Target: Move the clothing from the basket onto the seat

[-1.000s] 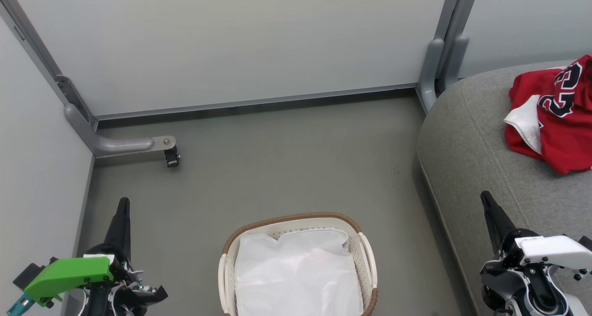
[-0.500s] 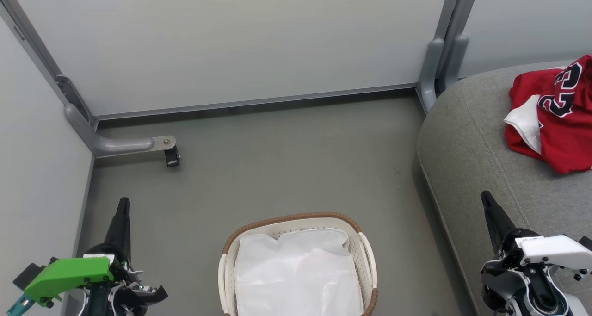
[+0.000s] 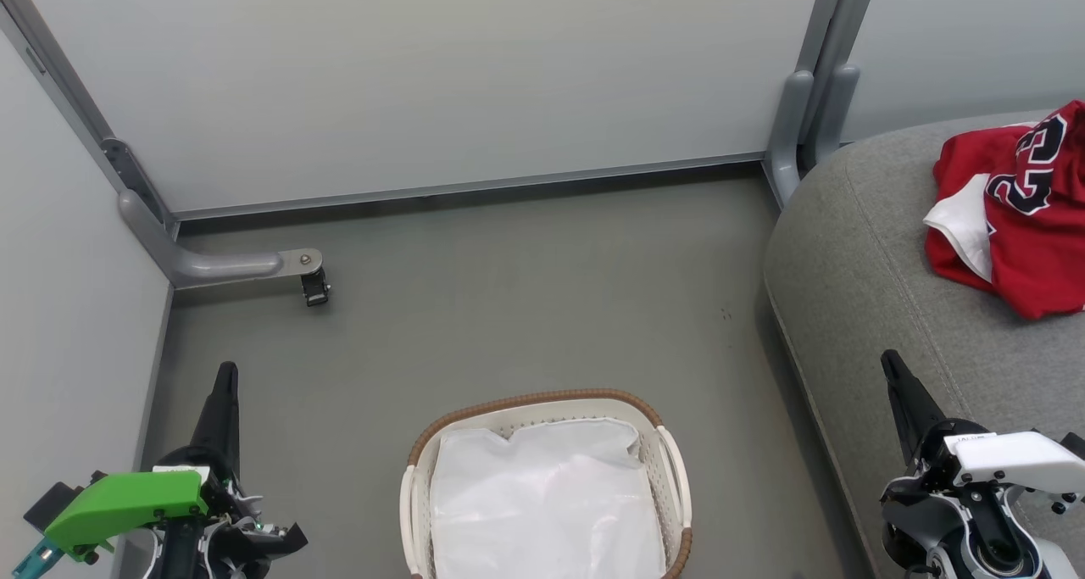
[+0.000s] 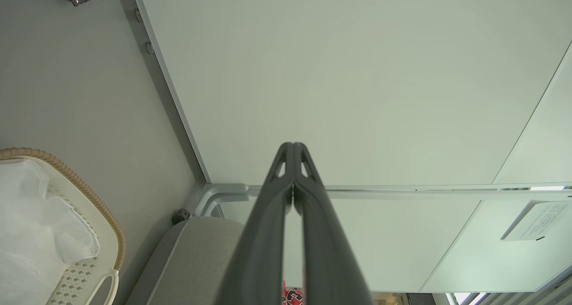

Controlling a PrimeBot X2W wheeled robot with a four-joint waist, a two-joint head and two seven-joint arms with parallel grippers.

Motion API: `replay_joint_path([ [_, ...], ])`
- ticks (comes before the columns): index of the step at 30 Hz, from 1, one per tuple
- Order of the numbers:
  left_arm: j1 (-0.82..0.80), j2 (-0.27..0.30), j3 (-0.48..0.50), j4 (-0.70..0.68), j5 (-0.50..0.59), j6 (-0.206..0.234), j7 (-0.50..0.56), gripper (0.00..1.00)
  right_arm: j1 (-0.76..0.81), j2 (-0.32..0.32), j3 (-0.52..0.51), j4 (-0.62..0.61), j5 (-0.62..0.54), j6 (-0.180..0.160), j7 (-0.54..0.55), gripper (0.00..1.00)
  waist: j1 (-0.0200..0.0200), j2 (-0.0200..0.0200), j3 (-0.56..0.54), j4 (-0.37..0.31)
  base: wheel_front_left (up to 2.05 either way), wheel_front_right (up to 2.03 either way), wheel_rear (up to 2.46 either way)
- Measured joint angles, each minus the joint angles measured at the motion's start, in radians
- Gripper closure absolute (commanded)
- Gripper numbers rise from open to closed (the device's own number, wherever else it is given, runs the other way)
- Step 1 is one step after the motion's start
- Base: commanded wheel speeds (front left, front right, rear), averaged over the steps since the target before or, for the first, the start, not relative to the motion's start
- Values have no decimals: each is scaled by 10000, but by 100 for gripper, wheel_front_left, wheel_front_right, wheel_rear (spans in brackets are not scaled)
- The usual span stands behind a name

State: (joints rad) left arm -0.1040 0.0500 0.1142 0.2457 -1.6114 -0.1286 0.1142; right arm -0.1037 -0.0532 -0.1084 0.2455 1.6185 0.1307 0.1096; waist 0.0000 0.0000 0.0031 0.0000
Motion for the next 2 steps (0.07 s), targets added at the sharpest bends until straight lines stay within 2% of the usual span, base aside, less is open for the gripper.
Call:
replay_joint_path([
  [2, 0, 0, 0, 0, 0, 0, 0, 100, 0, 2, -2, 0, -2, 0, 2, 100, 0, 0, 0, 0, 0, 0, 0],
])
